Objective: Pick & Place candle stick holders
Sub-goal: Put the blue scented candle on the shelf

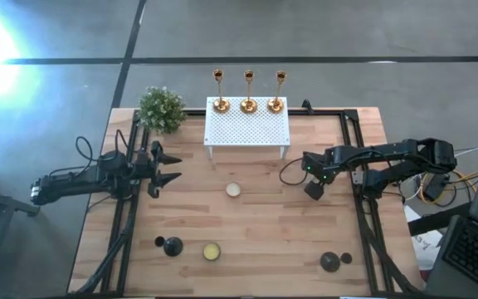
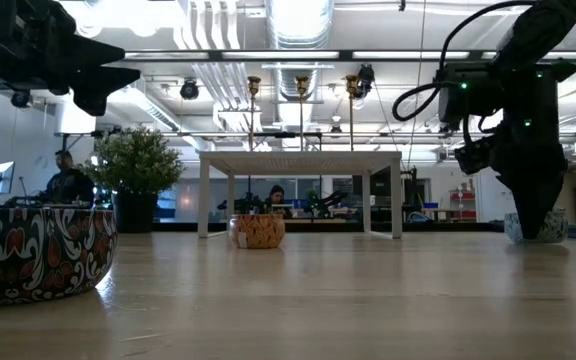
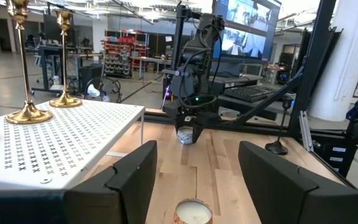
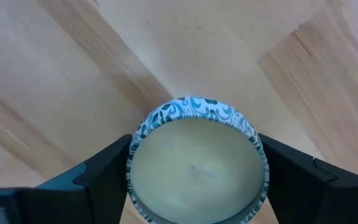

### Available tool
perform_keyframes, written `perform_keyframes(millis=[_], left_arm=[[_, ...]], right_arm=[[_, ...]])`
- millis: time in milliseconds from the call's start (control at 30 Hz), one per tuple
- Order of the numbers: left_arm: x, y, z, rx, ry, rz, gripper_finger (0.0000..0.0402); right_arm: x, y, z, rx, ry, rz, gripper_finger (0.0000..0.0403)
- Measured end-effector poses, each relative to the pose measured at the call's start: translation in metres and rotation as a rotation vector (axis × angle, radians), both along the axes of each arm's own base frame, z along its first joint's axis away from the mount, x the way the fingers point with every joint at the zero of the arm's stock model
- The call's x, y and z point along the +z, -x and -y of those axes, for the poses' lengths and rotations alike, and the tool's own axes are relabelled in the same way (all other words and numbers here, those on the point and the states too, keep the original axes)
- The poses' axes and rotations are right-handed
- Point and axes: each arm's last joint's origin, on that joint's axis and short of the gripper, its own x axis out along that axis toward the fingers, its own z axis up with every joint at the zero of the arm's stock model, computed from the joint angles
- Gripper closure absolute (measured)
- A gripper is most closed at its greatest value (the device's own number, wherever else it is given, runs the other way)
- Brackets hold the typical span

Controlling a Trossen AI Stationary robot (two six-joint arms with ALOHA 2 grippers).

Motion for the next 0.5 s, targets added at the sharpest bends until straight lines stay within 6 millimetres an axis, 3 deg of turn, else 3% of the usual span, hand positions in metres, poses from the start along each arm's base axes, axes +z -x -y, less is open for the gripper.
perform_keyframes(millis=[233,500], left_arm=[[0.000,0.000,0.000,0.000,0.000,0.000,0.0170],[0.000,0.000,0.000,0.000,0.001,0.000,0.0170]], right_arm=[[0.026,-0.009,0.002,0.010,-0.006,-0.021,0.0114],[0.081,-0.034,0.007,0.082,0.026,0.095,0.0114]])
